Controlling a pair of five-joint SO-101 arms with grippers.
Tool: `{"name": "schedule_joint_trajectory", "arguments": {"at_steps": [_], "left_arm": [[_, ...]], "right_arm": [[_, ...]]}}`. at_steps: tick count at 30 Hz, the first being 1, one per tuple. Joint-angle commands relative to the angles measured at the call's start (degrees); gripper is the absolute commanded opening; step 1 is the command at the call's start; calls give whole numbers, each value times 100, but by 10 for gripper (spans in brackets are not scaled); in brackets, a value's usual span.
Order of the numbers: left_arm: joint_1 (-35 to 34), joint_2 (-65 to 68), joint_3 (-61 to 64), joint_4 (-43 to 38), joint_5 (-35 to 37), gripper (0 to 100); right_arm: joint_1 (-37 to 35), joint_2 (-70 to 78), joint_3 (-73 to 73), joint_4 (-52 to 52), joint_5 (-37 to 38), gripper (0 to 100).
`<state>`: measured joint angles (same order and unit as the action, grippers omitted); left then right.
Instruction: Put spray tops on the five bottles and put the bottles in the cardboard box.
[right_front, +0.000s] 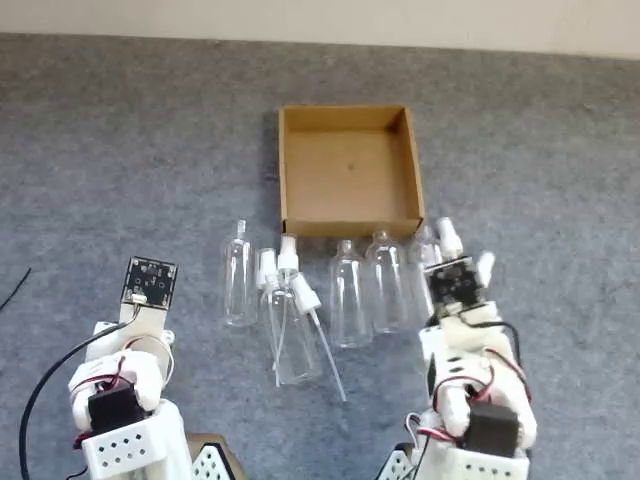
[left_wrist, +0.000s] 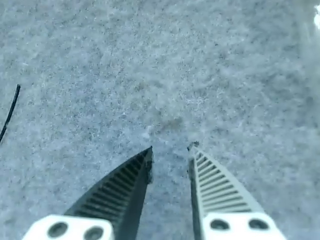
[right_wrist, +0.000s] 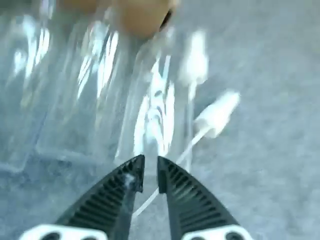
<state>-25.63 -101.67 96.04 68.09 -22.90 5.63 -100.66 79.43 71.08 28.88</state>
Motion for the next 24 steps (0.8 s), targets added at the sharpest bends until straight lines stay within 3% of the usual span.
{"name": "schedule_joint_trajectory", "arguments": {"at_steps": [1,7,11,14,20,24], "left_arm": [[-57,-22,119,-105,-62,113],[-57,-13,119,-105,-62,113],[-57,-13,119,-97,-62,113],[-57,-13,119,-97,-62,113],[-57,-13,119,-97,-62,113],[-57,-13,119,-97,-62,113]], "right_arm": [[84,1437,-1569,110,-141,91],[75,4910,-4092,884,-105,108],[48,6580,-5613,1393,-105,202],[57,7512,-6466,1560,-105,258],[-22,8857,-7196,1833,-167,261],[-752,9209,-7178,1798,-862,261]]}}
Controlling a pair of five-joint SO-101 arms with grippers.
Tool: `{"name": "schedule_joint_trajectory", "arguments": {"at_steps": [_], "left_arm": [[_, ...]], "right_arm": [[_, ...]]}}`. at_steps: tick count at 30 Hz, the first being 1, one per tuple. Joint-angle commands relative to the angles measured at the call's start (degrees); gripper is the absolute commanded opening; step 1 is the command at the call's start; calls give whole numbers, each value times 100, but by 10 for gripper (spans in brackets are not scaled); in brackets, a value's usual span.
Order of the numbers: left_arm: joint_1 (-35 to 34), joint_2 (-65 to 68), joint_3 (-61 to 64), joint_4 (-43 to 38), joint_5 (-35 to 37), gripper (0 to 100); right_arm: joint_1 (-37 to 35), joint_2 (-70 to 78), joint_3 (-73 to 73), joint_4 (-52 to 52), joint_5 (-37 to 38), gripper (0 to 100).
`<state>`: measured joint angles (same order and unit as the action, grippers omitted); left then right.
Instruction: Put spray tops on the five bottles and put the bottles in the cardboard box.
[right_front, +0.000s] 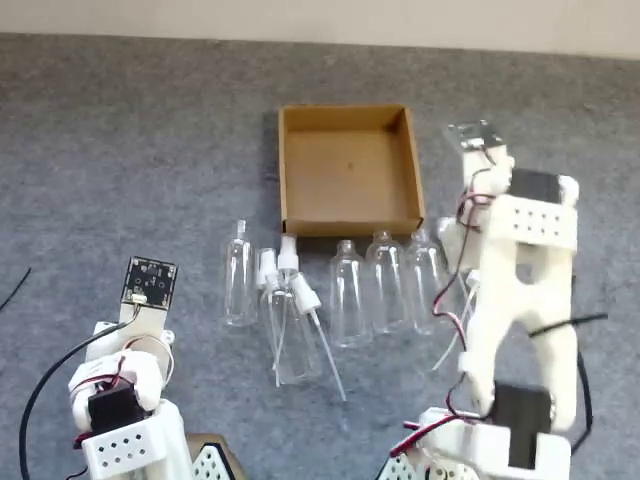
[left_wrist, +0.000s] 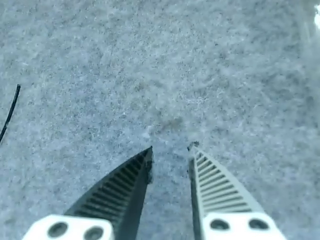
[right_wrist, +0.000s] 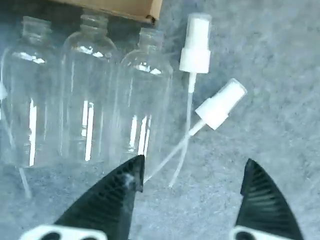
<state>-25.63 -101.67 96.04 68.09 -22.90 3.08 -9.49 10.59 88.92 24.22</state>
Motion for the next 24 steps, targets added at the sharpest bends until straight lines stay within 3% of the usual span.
{"name": "schedule_joint_trajectory", "arguments": {"at_steps": [1,5,19,24], "left_arm": [[-57,-13,119,-97,-62,113],[-57,-13,119,-97,-62,113],[-57,-13,119,-97,-62,113],[-57,-13,119,-97,-62,113]], "right_arm": [[-708,154,-295,4,-545,261],[-1218,462,-189,-470,-1081,261],[-840,1754,-198,-1226,-1213,259],[-734,2044,-189,-1253,-1213,183]]}}
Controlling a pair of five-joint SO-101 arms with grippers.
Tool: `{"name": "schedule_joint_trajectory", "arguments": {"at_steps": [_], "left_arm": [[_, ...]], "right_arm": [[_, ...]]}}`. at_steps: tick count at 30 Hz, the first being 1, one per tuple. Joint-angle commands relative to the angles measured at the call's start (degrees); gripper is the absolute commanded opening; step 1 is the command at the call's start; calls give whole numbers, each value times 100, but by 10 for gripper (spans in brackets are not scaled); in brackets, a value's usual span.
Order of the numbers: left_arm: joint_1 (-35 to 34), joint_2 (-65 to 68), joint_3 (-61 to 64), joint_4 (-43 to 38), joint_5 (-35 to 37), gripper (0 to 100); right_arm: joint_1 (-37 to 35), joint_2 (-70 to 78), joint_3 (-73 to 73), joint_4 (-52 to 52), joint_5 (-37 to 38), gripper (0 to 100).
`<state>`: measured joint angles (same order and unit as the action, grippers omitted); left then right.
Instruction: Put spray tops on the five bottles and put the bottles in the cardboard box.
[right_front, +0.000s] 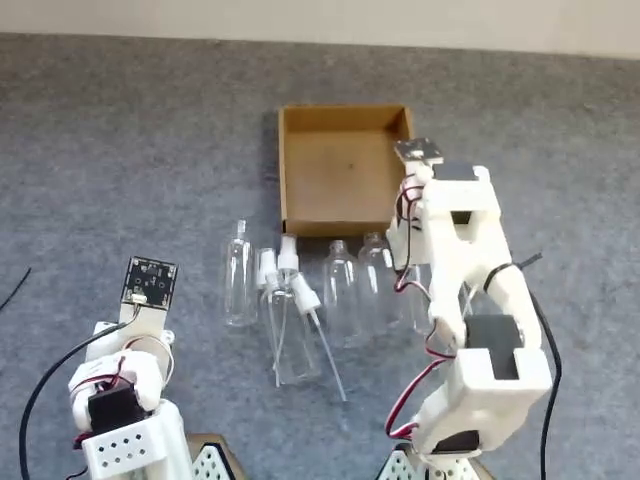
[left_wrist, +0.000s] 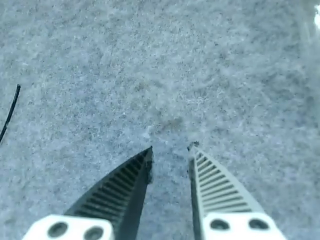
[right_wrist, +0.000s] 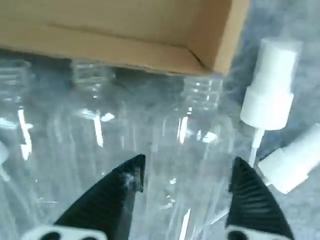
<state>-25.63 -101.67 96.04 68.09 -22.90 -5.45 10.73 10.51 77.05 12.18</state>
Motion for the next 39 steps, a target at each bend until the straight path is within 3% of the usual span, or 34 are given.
{"name": "schedule_joint_trajectory", "arguments": {"at_steps": [1,5,10,22,30,39], "left_arm": [[-57,-13,119,-97,-62,113],[-57,-13,119,-97,-62,113],[-57,-13,119,-97,-62,113],[-57,-13,119,-97,-62,113],[-57,-13,119,-97,-62,113],[-101,-4,-215,-334,-422,113]], "right_arm": [[127,92,-180,-66,-9,178],[127,286,-180,-154,-18,170],[435,101,-242,101,0,70],[2387,-1297,-1666,1613,1380,59],[3336,-22,-2026,954,2066,59],[3160,1015,-2053,549,2514,60]]}}
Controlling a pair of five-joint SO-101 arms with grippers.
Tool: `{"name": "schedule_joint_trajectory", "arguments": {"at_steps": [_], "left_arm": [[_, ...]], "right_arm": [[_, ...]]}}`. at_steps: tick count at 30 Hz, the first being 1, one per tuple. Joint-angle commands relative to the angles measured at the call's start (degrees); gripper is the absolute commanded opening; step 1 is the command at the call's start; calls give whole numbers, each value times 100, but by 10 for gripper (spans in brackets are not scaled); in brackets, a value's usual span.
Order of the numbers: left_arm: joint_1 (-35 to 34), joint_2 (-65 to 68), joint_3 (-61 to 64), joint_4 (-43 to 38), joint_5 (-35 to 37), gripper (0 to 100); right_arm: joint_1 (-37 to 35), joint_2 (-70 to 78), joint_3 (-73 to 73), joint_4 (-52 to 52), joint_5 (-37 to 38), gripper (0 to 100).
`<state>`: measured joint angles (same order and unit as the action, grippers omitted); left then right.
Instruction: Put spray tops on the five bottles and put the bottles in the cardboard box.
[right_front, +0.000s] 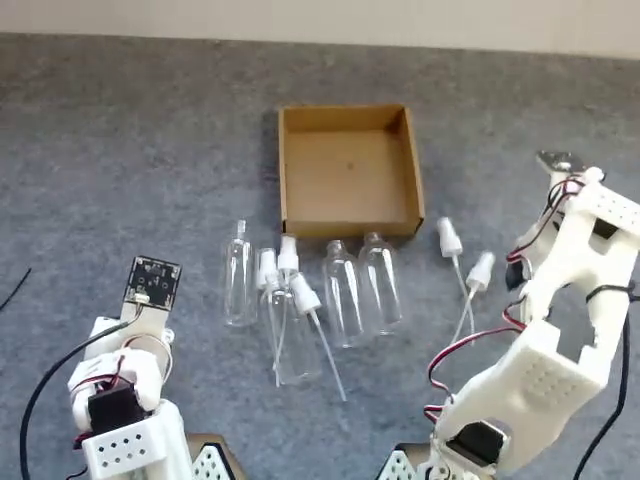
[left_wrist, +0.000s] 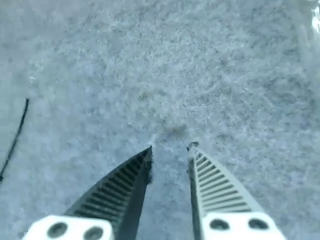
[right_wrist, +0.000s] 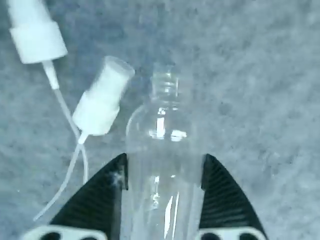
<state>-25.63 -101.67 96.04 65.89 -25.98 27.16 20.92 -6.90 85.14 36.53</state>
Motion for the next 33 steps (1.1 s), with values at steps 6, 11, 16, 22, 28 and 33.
{"name": "schedule_joint_trajectory", "arguments": {"at_steps": [6,11,16,22,28,33], "left_arm": [[-101,13,-1622,765,-123,113],[-75,804,-2404,932,-457,113],[-57,2492,-3055,888,-457,113],[171,3934,-4084,932,-457,113],[1270,5200,-5147,932,-281,113],[2545,6598,-6396,1020,352,113]], "right_arm": [[-163,277,-303,-796,88,60],[-154,453,-295,-787,97,122],[-154,453,-303,-778,62,160],[-136,409,-338,-391,-211,206],[-215,163,-716,242,-352,227],[-321,-189,-752,259,-668,228]]}}
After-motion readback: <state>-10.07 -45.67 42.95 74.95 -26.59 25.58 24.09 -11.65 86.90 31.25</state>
